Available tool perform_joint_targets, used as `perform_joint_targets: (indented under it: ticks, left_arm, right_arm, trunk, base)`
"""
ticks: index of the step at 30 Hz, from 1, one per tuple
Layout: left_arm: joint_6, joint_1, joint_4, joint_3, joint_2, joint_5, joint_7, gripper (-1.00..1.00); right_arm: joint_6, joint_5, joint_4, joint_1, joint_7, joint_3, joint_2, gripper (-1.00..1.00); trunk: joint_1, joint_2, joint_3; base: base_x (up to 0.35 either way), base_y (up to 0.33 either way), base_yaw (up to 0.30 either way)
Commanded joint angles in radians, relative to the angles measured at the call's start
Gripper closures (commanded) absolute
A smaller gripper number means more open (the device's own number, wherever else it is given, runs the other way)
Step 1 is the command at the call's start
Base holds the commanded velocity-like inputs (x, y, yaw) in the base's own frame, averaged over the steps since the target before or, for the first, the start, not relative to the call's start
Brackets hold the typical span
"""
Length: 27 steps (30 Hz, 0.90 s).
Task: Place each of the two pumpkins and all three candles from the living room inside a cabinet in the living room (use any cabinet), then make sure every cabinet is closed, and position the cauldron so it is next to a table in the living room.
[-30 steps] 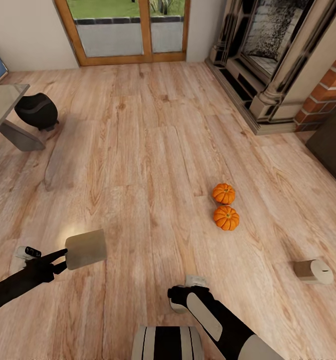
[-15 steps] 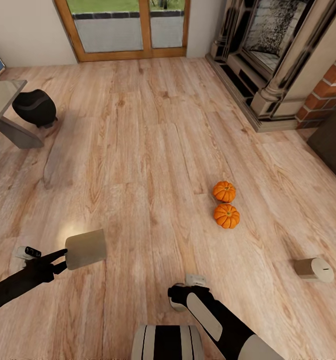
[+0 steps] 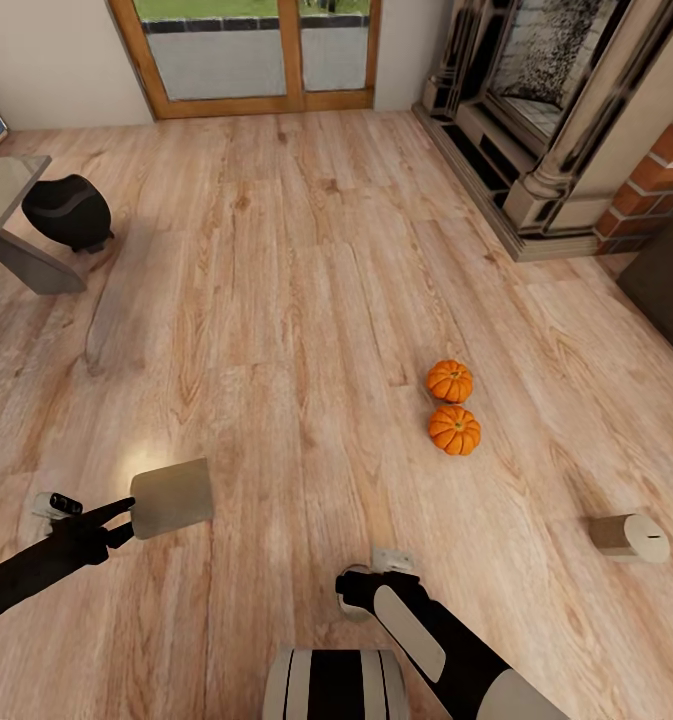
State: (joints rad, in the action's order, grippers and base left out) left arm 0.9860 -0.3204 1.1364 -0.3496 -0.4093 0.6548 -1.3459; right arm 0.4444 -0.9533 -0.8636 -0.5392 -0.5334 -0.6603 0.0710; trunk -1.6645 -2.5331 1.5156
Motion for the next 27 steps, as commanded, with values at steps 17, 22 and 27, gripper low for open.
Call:
perform_joint_targets:
  ticks: [17, 22, 27]
  left_arm:
    - [0.007, 0.0, 0.0, 0.0, 0.0, 0.002, 0.002, 1.0]
    - [0.007, 0.0, 0.0, 0.0, 0.001, 0.002, 0.002, 1.0]
    - [0.007, 0.0, 0.0, 0.0, 0.0, 0.002, 0.002, 1.0]
  right_arm:
    - [0.001, -0.007, 0.0, -0.001, -0.008, -0.002, 0.0, -1.0]
    - [0.0, -0.007, 0.0, -0.001, -0.008, -0.002, 0.0, -1.0]
    - [0.0, -0.007, 0.0, -0.001, -0.008, -0.002, 0.0, -1.0]
  trunk:
    - [-0.002, -0.001, 0.016]
    - [-0.003, -0.002, 0.024]
    - [-0.003, -0.002, 0.024]
  base:
    - [0.0, 0.0, 0.0]
    - [0.0, 0.0, 0.0]
    - [0.0, 0.0, 0.0]
